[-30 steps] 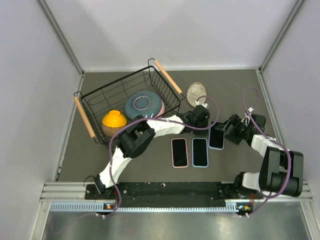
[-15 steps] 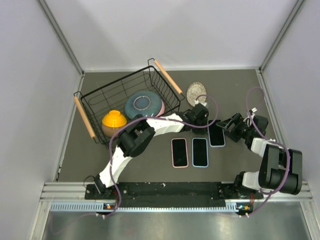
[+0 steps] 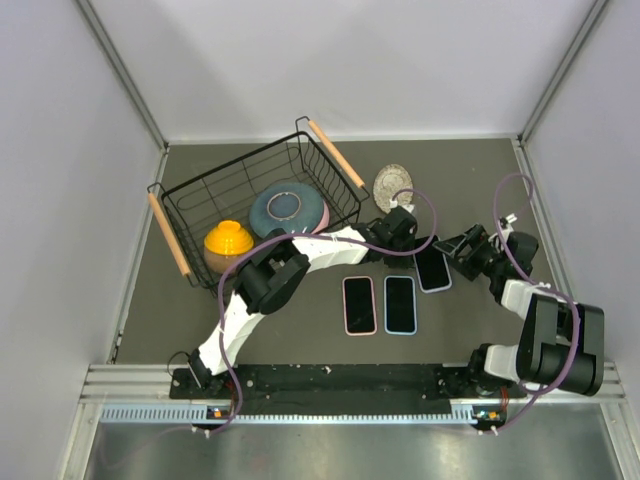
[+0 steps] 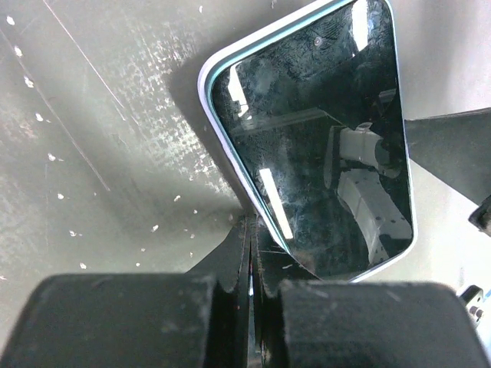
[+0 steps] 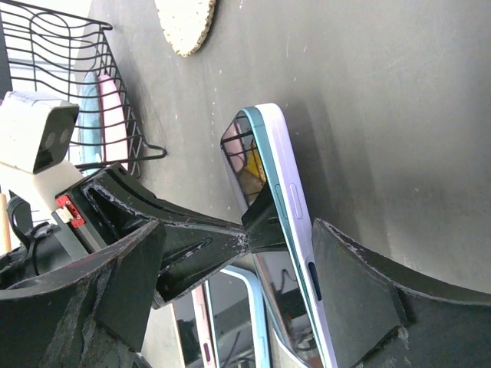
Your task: Put the phone into the phone case
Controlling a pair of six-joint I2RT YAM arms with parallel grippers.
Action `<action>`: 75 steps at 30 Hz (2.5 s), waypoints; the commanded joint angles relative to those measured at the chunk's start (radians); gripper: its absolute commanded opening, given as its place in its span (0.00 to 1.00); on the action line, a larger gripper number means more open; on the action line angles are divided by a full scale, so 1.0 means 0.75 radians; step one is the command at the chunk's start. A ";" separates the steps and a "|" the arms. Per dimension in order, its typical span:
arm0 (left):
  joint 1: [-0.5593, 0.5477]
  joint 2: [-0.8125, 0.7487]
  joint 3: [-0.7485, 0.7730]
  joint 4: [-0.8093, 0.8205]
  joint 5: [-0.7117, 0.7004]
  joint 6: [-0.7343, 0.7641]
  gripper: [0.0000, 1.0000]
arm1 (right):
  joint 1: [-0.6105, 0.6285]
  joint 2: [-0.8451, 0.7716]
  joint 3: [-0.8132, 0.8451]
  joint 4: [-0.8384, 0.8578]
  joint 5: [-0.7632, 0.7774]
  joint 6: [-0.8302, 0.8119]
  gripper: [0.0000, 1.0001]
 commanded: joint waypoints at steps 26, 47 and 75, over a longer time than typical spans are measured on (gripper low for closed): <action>-0.028 0.009 0.036 0.035 0.012 0.015 0.00 | 0.032 0.060 -0.066 0.130 -0.362 0.100 0.70; -0.012 -0.198 0.032 -0.043 -0.004 0.117 0.08 | 0.032 -0.108 0.118 -0.446 -0.072 -0.241 0.13; 0.424 -1.452 -1.076 0.777 0.748 -0.120 0.87 | 0.596 -0.321 -0.043 1.576 -0.558 1.086 0.13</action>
